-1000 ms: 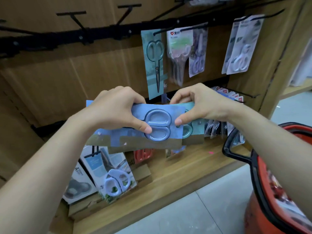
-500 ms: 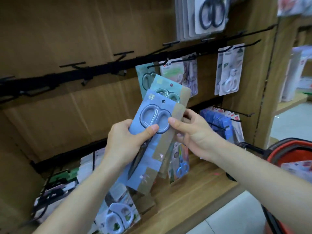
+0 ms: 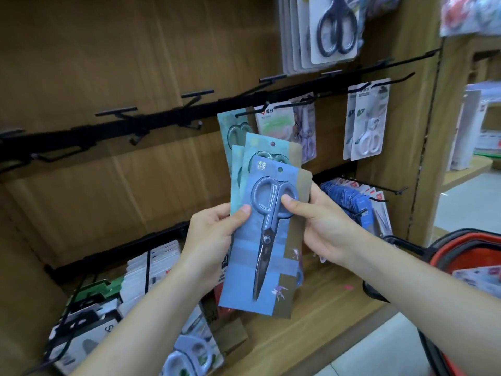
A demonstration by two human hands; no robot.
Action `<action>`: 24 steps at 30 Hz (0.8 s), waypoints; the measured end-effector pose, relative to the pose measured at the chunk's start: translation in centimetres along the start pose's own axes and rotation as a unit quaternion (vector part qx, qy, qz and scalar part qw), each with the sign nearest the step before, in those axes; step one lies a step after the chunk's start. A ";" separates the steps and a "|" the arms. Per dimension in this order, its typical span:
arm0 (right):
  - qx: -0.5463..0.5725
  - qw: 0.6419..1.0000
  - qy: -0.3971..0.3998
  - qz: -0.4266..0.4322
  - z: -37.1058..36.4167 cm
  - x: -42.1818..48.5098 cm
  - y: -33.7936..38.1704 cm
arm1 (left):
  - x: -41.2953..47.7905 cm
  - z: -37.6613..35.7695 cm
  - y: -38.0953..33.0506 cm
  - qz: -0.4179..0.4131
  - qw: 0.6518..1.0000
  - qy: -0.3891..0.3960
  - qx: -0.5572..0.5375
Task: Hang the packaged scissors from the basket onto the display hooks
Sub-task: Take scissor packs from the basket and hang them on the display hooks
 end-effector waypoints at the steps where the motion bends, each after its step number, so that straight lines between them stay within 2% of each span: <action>1: 0.000 1.000 -0.004 0.001 0.2 0.0 0.2 | 0.1 0.1 0.0 -0.003 1.000 -0.013 -0.016; 5: 0.002 1.000 0.005 -0.003 0.8 -0.1 1.0 | 0.6 0.2 0.1 -0.005 0.997 -0.037 -0.066; 10: 0.005 1.000 -0.005 -0.002 2.6 0.3 2.1 | 0.8 1.0 -1.0 -0.079 0.989 -0.107 -0.059; 14: 0.048 0.998 -0.040 -0.008 5.2 0.2 3.1 | 1.4 2.0 -1.5 -0.131 0.976 -0.172 -0.035; 18: 0.052 0.997 -0.051 -0.030 7.5 -0.3 3.3 | 1.7 1.0 -2.1 -0.176 0.971 -0.160 0.007; 24: 0.103 0.992 -0.066 -0.035 9.1 -0.4 3.3 | 2.1 -0.8 -3.4 -0.195 0.972 -0.129 0.009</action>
Point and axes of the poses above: each hand's wrist, its own x-axis towards the middle knuckle, its own z-axis out of the back of the hand, y = z × x, the point moved 9 cm from there along x, towards the middle knuckle, and after that the axes turned 5 degrees about z, right-handed, at the moved point
